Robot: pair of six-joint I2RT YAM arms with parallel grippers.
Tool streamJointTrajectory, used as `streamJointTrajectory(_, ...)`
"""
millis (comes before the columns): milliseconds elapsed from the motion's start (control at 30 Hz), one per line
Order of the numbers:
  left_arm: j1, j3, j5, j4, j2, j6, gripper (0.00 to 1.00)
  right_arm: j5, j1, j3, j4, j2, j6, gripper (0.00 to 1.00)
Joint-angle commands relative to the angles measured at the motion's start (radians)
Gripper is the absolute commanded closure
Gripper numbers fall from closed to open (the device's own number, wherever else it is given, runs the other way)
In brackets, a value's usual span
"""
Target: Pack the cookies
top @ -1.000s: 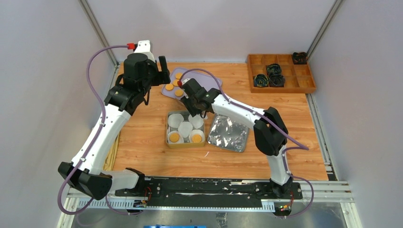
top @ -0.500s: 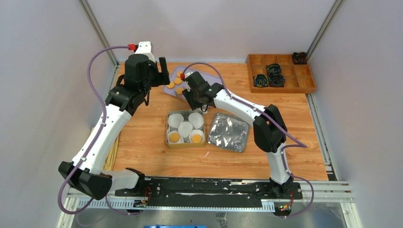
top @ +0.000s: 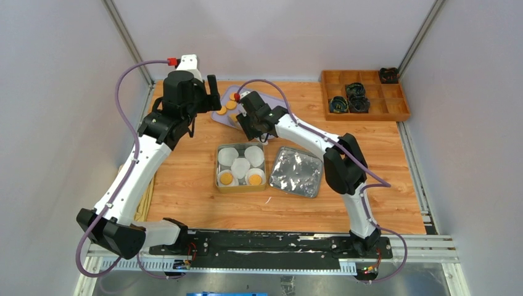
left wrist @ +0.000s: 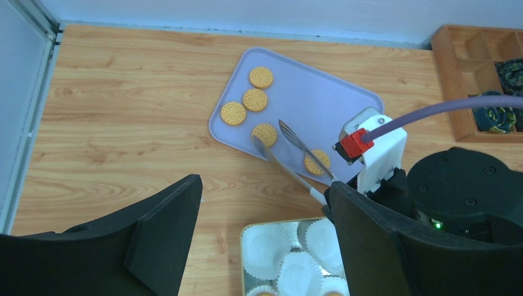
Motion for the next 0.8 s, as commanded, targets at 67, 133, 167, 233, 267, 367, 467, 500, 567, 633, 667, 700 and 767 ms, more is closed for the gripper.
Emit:
streamJointTrajectory(67,-0.002,-0.012,0.002,0.021,0.010,0.006,0.18,-0.025,-0.033,0.082,-0.001,0.054,0.013,0.52)
streamJointTrajectory(133,-0.002,-0.013,0.000,0.022,0.011,0.008,0.18,-0.044,-0.033,0.092,-0.002,0.072,0.018,0.52)
streamJointTrajectory(167,-0.002,-0.014,0.001,0.021,0.010,0.006,0.18,-0.048,-0.033,0.099,-0.004,0.085,0.019,0.52)
streamJointTrajectory(233,-0.002,-0.015,0.002,0.021,0.012,0.006,0.18,-0.053,-0.033,0.115,-0.012,0.106,0.022,0.55)
streamJointTrajectory(267,-0.002,-0.015,0.001,0.020,0.013,0.006,0.18,-0.060,-0.034,0.121,-0.019,0.112,0.021,0.60)
streamJointTrajectory(367,-0.002,-0.015,-0.013,0.014,0.011,0.010,0.18,-0.077,-0.035,0.115,-0.022,0.111,0.022,0.78)
streamJointTrajectory(467,-0.002,-0.016,-0.009,0.018,0.011,0.008,0.18,-0.056,-0.034,0.100,-0.023,0.092,0.021,0.96)
streamJointTrajectory(500,-0.002,-0.017,-0.006,0.019,0.012,0.006,0.18,-0.049,-0.035,0.089,-0.023,0.078,0.020,0.98)
streamJointTrajectory(567,-0.002,-0.018,-0.002,0.021,0.013,0.003,0.18,-0.029,-0.035,0.062,-0.020,0.038,0.018,1.00)
streamJointTrajectory(633,-0.002,-0.019,-0.002,0.020,0.011,0.002,0.18,-0.005,-0.035,0.033,-0.016,-0.004,0.010,1.00)
streamJointTrajectory(667,-0.002,-0.018,-0.002,0.019,0.009,0.001,0.18,0.007,-0.035,0.019,-0.014,-0.028,0.003,1.00)
streamJointTrajectory(700,-0.002,-0.018,-0.001,0.021,0.007,-0.001,0.18,0.017,-0.035,0.004,-0.012,-0.052,-0.001,1.00)
streamJointTrajectory(767,-0.002,-0.021,0.002,0.023,0.002,-0.004,0.18,0.031,-0.035,-0.024,-0.006,-0.104,-0.010,1.00)
